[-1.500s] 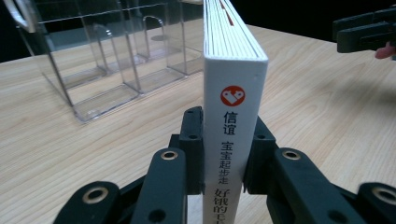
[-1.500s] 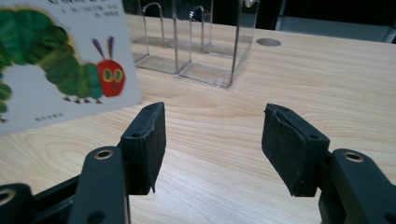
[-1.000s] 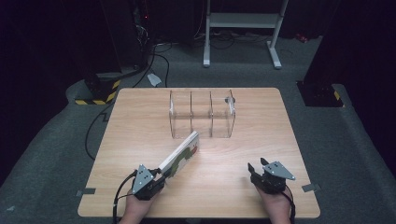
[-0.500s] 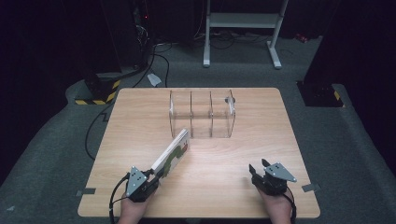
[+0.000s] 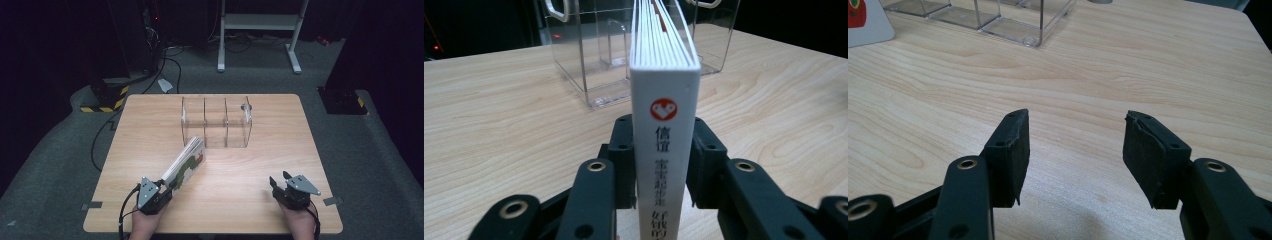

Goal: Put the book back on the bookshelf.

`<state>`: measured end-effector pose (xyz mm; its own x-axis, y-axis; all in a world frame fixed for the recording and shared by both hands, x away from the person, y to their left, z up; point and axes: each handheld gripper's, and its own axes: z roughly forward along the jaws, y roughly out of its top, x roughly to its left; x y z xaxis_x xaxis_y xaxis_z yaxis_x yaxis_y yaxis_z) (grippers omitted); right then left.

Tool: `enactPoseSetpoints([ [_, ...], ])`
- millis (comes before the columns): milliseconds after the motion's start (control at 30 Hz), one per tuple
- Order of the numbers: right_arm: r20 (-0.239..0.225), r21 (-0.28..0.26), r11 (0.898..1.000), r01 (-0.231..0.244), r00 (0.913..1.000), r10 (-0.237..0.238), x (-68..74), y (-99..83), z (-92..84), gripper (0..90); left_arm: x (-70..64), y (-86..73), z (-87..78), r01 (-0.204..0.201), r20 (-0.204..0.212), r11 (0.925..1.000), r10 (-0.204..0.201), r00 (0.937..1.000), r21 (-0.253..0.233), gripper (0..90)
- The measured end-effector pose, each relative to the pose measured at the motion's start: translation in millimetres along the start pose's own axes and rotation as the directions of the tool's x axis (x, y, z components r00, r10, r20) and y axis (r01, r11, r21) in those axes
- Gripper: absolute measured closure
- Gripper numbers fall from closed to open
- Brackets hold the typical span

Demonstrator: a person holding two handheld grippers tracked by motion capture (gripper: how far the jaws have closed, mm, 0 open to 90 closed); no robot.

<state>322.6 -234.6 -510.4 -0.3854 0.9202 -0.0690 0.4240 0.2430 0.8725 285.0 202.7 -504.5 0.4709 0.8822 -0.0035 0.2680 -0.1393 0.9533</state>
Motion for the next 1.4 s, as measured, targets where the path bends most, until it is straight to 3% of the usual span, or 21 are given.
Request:
enactPoseSetpoints([
  [67,0.003,-0.007,1.0,-0.001,1.0,0.001,-0.9,0.5,-1.4,44.3,-3.8,2.0,3.2,-0.001,-0.004,1.0,0.001,1.0,0.007,64.7],
  [333,0.002,-0.016,1.0,-0.012,0.9999,0.012,-2.1,0.7,-3.9,44.5,-7.4,3.0,4.5,0.004,-0.016,0.9999,-0.004,0.9999,0.01,73.4],
  [633,-0.002,-0.023,1.0,-0.008,1.0,0.008,-2.1,1.6,-3.0,44.6,-14.0,3.6,4.9,-0.008,-0.038,1.0,0.008,0.9992,0.004,74.7],
  [933,0.0,-0.036,0.999,-0.016,0.9999,0.016,-4.7,2.6,-6.1,45.0,-12.3,10.0,4.0,0.044,-0.078,0.9989,-0.045,0.9959,-0.016,75.2],
  [1400,0.002,-0.055,0.998,-0.017,0.9998,0.017,-6.7,4.1,-9.8,45.6,-11.9,22.6,11.8,0.08,-0.091,0.996,-0.083,0.9923,-0.041,75.3],
])
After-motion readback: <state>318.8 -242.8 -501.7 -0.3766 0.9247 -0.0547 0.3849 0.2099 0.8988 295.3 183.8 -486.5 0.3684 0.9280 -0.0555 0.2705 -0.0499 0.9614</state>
